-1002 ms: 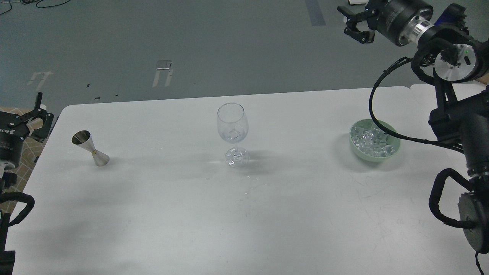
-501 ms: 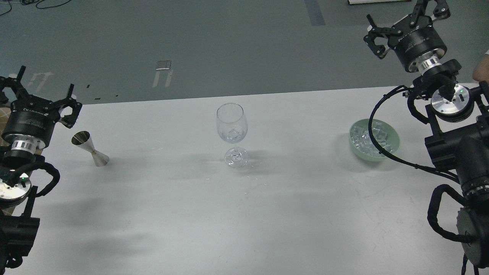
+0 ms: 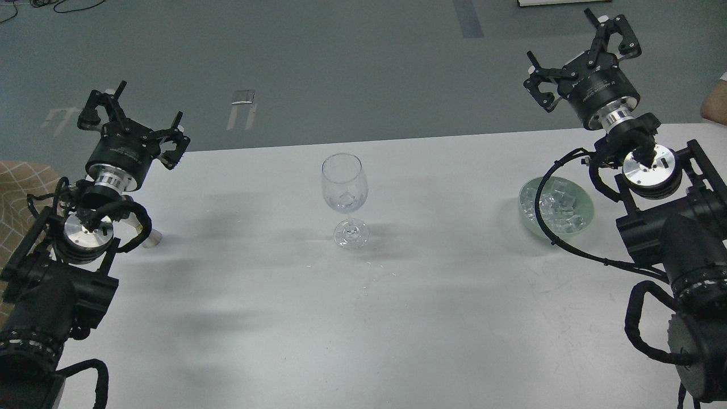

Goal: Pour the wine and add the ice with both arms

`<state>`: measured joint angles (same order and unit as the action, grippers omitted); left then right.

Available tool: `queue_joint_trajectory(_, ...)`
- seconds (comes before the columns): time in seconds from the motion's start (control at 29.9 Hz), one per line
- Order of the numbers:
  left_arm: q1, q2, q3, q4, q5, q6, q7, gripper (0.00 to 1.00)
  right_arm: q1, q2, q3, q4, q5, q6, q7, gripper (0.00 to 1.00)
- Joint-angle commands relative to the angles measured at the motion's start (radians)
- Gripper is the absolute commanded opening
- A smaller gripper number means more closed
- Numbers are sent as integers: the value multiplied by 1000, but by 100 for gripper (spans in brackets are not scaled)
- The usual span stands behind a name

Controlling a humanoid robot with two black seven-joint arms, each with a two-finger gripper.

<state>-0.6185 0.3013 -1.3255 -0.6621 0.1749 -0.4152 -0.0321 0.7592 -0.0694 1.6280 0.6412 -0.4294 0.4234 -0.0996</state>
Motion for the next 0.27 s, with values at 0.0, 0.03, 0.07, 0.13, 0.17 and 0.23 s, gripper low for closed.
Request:
queue_joint_trajectory(0.0,-30,-34,0,-2,2,-1,0,98,3,0,1,3,0,3,7,100)
queue_joint_trajectory(0.03,-43,-44,0,-7,3,-1,0,98,3,0,1,9,0,3,9,100)
queue_joint_trajectory(0.07,-49,-48,0,-8,3,-1,0,98,3,0,3,11,0,3,9,100)
queue_joint_trajectory(0.13,-64,-67,0,-10,3,1,0,98,5,-1,3,14,0,3,11,100)
queue_joint_trajectory(0.17,-72,-79,2,-10,3,1,1,98,6,-1,4,15,0,3,11,100)
queue_joint_trajectory(0.23,-78,-87,2,-17,6,1,0,98,5,-3,4,18,1,5,11,100)
